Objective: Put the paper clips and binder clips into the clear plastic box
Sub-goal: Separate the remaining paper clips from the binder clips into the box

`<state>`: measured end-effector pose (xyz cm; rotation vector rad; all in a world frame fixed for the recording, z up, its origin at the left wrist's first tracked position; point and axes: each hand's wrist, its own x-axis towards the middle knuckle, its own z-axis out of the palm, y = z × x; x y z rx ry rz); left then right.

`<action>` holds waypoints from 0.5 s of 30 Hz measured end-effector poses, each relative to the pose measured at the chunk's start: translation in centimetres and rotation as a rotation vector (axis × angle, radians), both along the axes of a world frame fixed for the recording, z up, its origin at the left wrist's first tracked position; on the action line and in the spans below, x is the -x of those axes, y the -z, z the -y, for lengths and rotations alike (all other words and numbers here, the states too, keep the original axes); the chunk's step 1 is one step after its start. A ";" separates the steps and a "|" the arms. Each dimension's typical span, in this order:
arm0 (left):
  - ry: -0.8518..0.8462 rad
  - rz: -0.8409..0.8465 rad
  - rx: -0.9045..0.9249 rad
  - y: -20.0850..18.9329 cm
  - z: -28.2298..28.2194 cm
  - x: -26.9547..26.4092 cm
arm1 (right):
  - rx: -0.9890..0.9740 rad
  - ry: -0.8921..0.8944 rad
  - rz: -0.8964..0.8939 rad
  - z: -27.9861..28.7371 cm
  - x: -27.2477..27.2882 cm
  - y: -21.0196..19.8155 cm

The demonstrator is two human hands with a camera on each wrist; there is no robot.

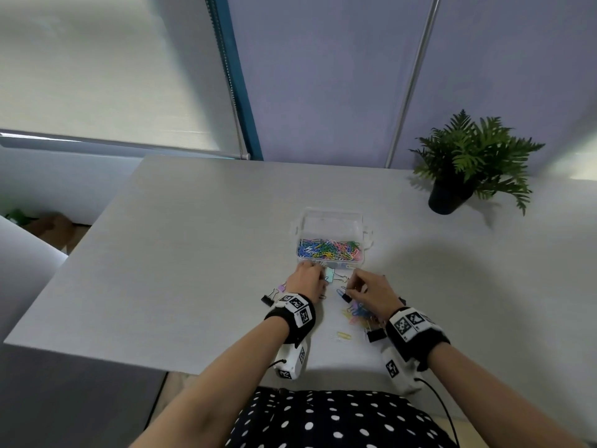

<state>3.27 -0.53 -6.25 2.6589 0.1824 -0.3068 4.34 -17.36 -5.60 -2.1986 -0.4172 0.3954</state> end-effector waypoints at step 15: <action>0.129 0.019 0.048 -1.1 -2.2 1.6 | 0.479 -0.129 0.081 -4.5 -1.0 2.2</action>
